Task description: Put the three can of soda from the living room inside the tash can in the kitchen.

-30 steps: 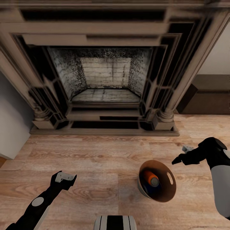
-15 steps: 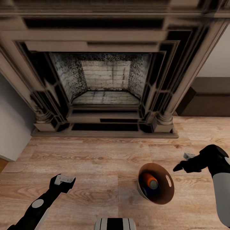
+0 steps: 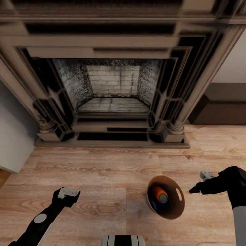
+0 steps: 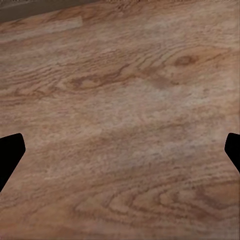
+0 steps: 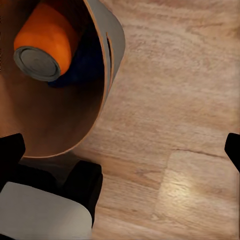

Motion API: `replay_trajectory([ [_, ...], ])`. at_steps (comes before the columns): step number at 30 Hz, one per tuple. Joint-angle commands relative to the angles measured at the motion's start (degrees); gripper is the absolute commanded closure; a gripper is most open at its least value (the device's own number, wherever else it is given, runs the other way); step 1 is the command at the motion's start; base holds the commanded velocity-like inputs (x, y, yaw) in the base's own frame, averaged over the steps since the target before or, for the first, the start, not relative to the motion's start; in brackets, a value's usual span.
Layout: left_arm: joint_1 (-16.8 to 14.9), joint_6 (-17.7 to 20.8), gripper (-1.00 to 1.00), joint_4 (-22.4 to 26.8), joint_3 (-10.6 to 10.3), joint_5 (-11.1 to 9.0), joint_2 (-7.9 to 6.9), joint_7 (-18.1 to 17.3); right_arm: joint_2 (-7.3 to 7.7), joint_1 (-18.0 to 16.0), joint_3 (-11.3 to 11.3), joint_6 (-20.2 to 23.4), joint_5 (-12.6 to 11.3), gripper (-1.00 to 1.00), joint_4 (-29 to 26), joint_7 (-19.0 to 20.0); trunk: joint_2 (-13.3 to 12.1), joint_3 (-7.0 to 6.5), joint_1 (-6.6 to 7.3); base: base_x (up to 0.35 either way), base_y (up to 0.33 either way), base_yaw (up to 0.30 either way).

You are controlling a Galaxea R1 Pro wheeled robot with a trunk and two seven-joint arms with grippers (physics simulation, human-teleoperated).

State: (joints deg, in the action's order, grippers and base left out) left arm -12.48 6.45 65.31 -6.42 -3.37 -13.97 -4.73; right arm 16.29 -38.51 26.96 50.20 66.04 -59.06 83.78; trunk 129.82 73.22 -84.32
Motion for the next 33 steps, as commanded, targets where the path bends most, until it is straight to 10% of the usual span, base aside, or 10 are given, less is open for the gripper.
replay_trajectory([
  [1,0.0,-0.01,-1.0,0.0,0.0,-0.01,0.0,0.0,-0.21,0.3,0.0,-0.02,0.0,-1.0,-0.5,0.02,-0.42,-0.1,0.23,0.0,0.0,0.0],
  [33,0.0,-0.29,-1.0,-0.13,0.0,0.08,0.0,0.15,-1.46,5.65,0.2,-1.06,-0.08,-1.0,-10.44,0.32,-13.25,-3.07,7.25,0.0,0.0,0.0],
])
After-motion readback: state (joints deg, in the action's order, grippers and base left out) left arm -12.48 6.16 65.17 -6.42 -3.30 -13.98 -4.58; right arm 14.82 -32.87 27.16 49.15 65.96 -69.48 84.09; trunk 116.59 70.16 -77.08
